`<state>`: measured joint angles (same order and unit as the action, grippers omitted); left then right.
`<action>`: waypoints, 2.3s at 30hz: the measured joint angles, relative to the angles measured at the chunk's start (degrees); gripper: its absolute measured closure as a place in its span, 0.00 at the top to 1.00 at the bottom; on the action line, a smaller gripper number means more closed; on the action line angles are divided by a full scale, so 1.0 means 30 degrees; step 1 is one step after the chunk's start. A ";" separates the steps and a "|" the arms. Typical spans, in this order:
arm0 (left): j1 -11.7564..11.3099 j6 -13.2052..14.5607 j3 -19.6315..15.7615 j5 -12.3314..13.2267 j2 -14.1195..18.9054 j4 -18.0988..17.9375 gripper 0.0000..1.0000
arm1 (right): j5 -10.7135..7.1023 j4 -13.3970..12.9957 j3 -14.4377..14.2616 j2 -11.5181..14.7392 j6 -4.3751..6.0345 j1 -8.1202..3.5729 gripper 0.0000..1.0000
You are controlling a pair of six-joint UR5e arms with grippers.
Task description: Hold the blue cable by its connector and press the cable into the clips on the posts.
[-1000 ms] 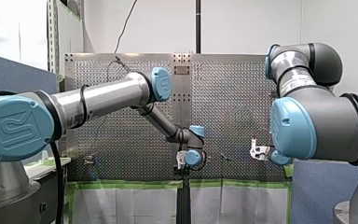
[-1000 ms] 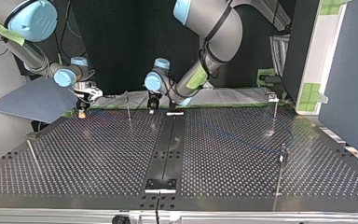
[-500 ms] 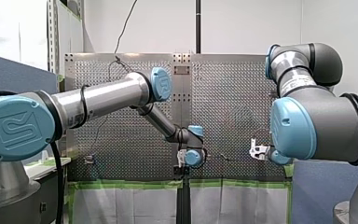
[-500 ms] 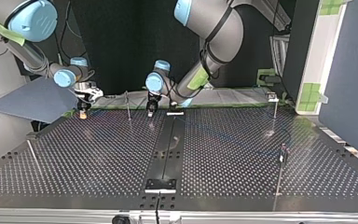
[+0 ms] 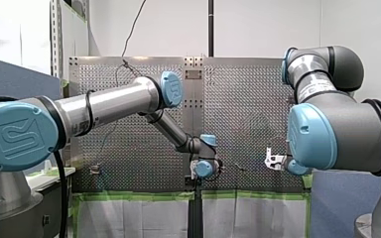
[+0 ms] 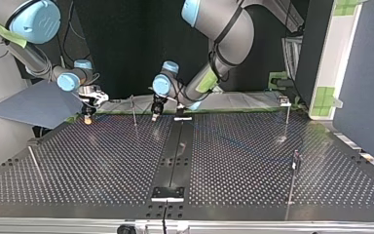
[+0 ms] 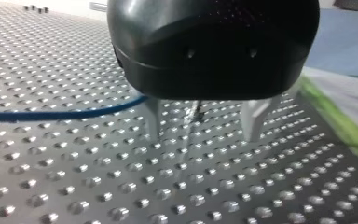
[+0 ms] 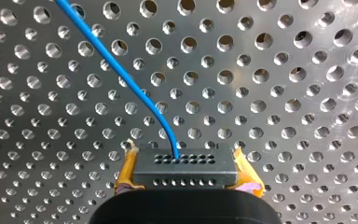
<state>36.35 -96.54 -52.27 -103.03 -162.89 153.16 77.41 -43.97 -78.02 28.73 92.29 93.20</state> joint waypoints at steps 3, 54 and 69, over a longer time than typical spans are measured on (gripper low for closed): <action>0.0155 0.0433 -0.0151 -0.0320 0.0016 0.0472 1.00 | -0.0003 0.0040 0.0000 -0.0001 -0.0006 0.0001 0.00; 0.2852 0.1690 -0.2269 -0.0309 0.1257 0.1192 1.00 | 0.0006 0.0472 -0.0013 -0.0057 -0.0112 0.0199 0.00; 0.2997 0.1645 -0.1899 -0.0400 0.1262 0.1092 1.00 | 0.0010 0.0494 -0.0006 -0.0064 -0.0112 0.0211 0.00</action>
<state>45.34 -91.60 -57.96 -104.23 -159.11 156.43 77.44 -42.49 -78.03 28.53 91.95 93.84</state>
